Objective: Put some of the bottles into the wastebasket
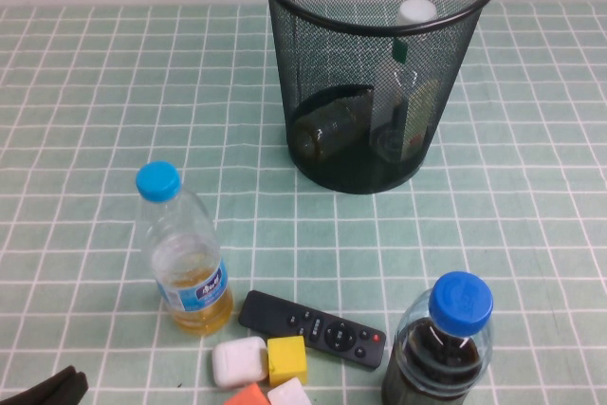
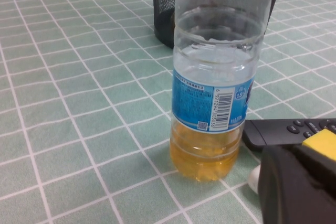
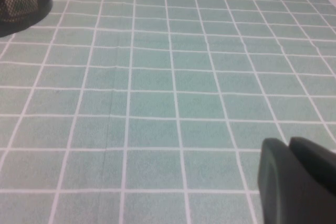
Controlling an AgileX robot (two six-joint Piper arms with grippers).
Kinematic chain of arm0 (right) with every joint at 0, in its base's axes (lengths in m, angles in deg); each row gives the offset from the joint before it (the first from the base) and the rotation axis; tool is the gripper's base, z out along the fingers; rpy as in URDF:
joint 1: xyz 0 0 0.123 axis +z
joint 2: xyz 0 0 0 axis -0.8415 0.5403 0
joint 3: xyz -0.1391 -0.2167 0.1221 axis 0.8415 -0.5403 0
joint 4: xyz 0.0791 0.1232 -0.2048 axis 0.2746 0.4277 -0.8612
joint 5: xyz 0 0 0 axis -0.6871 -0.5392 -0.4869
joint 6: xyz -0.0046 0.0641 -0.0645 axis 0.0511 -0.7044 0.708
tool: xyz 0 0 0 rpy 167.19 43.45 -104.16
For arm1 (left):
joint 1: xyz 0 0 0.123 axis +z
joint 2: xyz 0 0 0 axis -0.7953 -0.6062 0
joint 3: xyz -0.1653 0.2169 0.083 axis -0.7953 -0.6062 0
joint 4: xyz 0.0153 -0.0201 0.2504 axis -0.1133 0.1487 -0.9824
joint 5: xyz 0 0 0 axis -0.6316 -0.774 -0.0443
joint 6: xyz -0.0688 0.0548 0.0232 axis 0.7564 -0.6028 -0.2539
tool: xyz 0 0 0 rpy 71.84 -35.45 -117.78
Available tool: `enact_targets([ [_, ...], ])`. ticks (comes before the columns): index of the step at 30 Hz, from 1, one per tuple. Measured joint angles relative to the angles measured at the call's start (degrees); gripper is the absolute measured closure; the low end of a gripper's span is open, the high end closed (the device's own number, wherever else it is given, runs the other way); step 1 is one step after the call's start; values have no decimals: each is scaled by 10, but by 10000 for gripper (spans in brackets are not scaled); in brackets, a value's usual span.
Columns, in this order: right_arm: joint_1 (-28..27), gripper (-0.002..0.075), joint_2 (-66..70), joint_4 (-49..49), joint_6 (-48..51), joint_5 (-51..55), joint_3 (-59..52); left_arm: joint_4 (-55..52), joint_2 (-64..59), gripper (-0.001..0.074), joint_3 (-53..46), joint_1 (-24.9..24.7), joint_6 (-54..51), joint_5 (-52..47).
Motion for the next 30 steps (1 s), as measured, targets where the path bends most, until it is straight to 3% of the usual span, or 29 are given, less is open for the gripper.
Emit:
enact_targets([
  [27, 0, 734, 0, -1, 0, 4, 0, -10, 0, 739, 0, 0, 0, 12],
  [30, 0, 734, 0, -1, 0, 4, 0, -11, 0, 739, 0, 31, 0, 62],
])
